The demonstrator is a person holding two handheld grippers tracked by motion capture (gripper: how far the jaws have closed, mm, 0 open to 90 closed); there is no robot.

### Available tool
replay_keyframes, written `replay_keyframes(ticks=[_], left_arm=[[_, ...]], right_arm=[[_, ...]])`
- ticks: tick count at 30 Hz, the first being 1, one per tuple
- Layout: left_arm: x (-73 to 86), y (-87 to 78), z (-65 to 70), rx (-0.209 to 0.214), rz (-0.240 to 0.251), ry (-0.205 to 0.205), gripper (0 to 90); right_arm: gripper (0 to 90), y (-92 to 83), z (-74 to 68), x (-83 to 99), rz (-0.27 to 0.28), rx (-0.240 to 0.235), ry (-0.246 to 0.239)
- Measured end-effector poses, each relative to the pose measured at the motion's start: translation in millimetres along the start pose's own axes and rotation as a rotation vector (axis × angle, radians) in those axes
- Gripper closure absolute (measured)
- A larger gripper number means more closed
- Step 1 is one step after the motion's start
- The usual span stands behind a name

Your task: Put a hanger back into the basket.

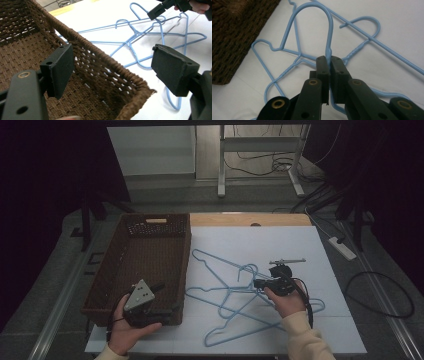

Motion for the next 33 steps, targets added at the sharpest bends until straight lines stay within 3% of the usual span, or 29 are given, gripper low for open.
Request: replay_keyframes(ticks=[12,21,33], left_arm=[[-17.5,17.2,26.6,0.093,-0.031,-0.003,20.0],[-14.2,35.7,41.5,0.160,-0.106,-0.026,21.7],[-9.9,55.5,65.2,0.238,-0.146,-0.030,23.7]], right_arm=[[86.5,-7.7,-5.3,-1.7,0.038,-0.047,-0.032],[86.4,-8.3,-6.4,-1.9,0.048,-0.058,-0.033],[86.4,-10.1,-9.0,-1.8,0.053,-0.071,-0.040]])
Point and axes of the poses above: each handheld gripper's, and its own axes: y roughly forward along the jaws, x roughly out of its underside, z roughly to its right, the point moved 6 cm from there along y, roughly forward along the jaws, and after that the axes turned 13 degrees about z, right-handed, at the moved point
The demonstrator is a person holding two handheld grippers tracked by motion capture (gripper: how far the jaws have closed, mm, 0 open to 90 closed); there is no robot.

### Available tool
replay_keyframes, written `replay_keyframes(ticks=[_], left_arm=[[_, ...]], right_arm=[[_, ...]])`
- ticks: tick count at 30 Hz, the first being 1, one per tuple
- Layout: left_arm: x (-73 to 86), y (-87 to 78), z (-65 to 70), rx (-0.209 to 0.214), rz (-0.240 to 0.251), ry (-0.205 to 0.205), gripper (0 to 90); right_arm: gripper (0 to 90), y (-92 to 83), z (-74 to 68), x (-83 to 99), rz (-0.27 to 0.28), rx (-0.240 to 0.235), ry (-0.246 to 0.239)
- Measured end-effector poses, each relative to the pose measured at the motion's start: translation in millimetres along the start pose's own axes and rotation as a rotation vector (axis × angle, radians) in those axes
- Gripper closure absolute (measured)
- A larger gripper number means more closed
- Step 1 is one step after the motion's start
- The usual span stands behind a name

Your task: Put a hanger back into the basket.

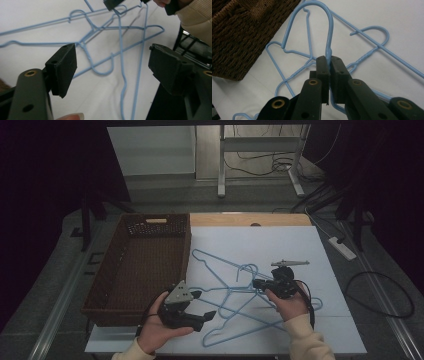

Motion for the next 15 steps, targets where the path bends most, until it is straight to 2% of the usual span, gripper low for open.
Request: replay_keyframes(ticks=[8,10,15], left_arm=[[7.7,27.9,16.4,0.054,-0.068,0.009,26.6],[10.2,36.7,21.6,0.070,-0.088,0.022,27.2],[15.7,58.5,30.0,0.091,-0.132,0.029,27.9]], right_arm=[[86.5,-2.8,-1.1,-0.7,0.010,-0.006,0.000],[86.4,-3.6,-1.9,-0.5,0.014,-0.012,0.000],[86.4,-6.0,-2.4,-0.3,0.018,-0.015,-0.004]])
Point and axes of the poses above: each handheld gripper's, and its own axes: y roughly forward along the jaws, x roughly out of its underside, z roughly to its right, the point moved 6 cm from there along y, roughly forward along the jaws, and after that the axes turned 13 degrees about z, right-handed, at the moved point
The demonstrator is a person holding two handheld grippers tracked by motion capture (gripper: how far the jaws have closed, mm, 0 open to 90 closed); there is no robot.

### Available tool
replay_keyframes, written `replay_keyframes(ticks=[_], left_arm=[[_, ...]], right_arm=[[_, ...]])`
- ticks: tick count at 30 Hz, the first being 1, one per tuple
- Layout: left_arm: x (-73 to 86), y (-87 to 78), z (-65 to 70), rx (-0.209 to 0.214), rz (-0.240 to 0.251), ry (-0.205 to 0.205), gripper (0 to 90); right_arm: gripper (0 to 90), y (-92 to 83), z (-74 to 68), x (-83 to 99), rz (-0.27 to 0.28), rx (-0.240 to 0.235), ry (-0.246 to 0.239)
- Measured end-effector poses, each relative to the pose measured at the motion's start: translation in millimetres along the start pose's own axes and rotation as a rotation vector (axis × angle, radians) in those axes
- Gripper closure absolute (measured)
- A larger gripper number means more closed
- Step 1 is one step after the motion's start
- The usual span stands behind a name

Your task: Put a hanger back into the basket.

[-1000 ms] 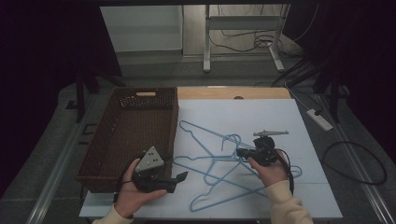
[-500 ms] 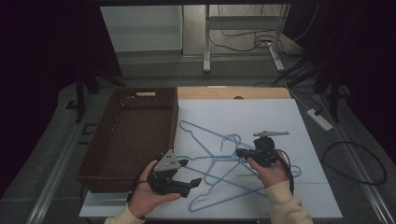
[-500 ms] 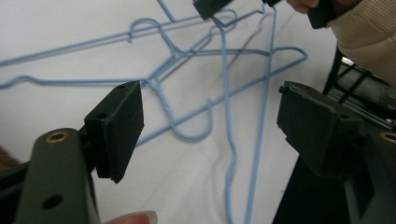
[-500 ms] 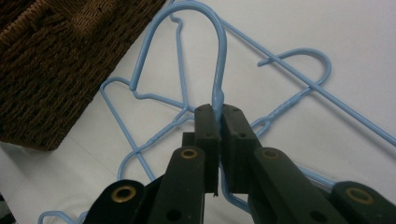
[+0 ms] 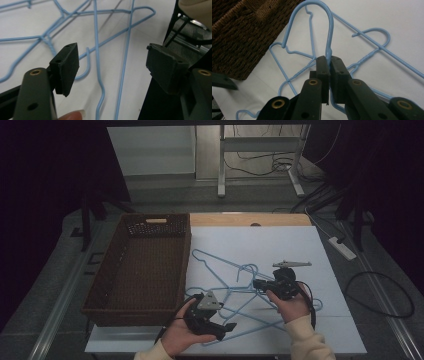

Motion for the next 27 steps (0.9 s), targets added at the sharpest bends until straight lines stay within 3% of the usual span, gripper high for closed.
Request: replay_keyframes(ticks=[3,5,13,16,23,27], left_arm=[[1.0,8.7,0.3,0.004,-0.017,-0.004,30.0],[2.5,24.4,-3.9,-0.010,-0.035,-0.023,31.8],[10.5,47.7,-17.5,-0.024,-0.060,-0.077,42.6],[12.2,51.7,-19.7,-0.006,-0.067,-0.104,53.3],[13.0,51.8,-20.6,0.010,-0.065,-0.114,83.9],[10.1,48.9,-17.4,0.030,-0.041,-0.097,86.0]], right_arm=[[86.4,-1.1,-0.3,0.4,0.004,-0.004,0.000],[86.4,-2.0,-0.3,0.7,0.003,-0.006,-0.004],[86.4,-3.9,-3.6,0.6,0.009,-0.033,0.013],[86.4,-4.7,-3.8,0.4,0.008,-0.032,0.008],[86.3,-7.0,-3.7,-0.7,0.017,-0.032,0.006],[86.1,-9.5,-4.6,-1.9,0.033,-0.033,0.005]])
Point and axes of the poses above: each handheld gripper's, and its own axes: y roughly forward along the jaws, x roughly out of its underside, z roughly to its right, the point moved 6 cm from there along y, roughly forward along the jaws, and after that the axes turned 13 degrees about z, right-handed, at the moved point
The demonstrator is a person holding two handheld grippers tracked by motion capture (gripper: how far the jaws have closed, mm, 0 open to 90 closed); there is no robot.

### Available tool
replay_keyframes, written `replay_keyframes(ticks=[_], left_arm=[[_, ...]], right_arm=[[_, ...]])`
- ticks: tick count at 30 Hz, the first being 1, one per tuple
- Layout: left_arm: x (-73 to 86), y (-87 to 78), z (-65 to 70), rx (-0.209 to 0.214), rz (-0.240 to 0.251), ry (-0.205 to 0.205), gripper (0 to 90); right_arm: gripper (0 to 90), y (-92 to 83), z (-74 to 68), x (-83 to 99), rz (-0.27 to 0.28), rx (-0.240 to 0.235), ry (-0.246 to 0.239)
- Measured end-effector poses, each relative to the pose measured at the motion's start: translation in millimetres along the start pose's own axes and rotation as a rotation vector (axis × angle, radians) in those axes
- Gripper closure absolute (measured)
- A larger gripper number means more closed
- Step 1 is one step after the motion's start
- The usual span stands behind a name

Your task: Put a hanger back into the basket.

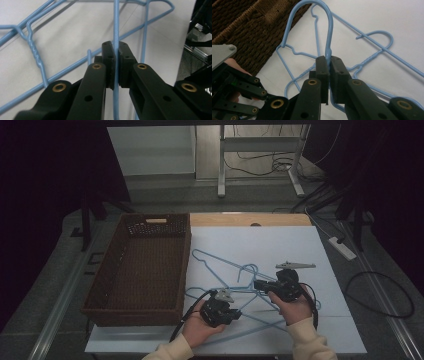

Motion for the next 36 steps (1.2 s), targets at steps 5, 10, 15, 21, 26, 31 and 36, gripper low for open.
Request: replay_keyframes(ticks=[5,10,15,21,26,31,36], left_arm=[[-1.4,-2.5,1.7,0.019,0.011,-0.001,86.3],[-3.2,-6.0,5.6,0.038,0.028,0.003,86.4],[-7.4,-12.5,12.2,0.069,0.051,0.006,86.5],[-13.4,-26.1,20.2,0.109,0.079,0.008,86.6],[-20.2,-40.8,24.0,0.129,0.098,-0.001,86.6],[-28.0,-56.2,21.1,0.123,0.125,-0.011,86.6],[-35.8,-75.1,14.4,0.098,0.142,-0.013,86.6]], right_arm=[[83.7,-5.8,-2.6,-1.6,0.023,-0.008,-0.002],[63.8,-18.5,-3.9,-6.9,0.103,-0.023,-0.028],[44.8,-36.9,3.2,-8.1,0.191,-0.037,-0.102],[41.2,-62.0,17.0,-8.2,0.275,-0.025,-0.117],[40.7,-73.1,26.2,-10.1,0.300,-0.006,-0.117],[41.2,-80.1,32.4,-13.1,0.342,0.012,-0.117],[41.3,-85.0,34.2,-15.0,0.368,0.026,-0.127]])
Point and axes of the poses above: each handheld gripper's, and its own axes: y roughly forward along the jaws, x roughly out of its underside, z roughly to its right, the point moved 6 cm from there along y, roughly forward along the jaws, and after that the axes turned 13 degrees about z, right-handed, at the moved point
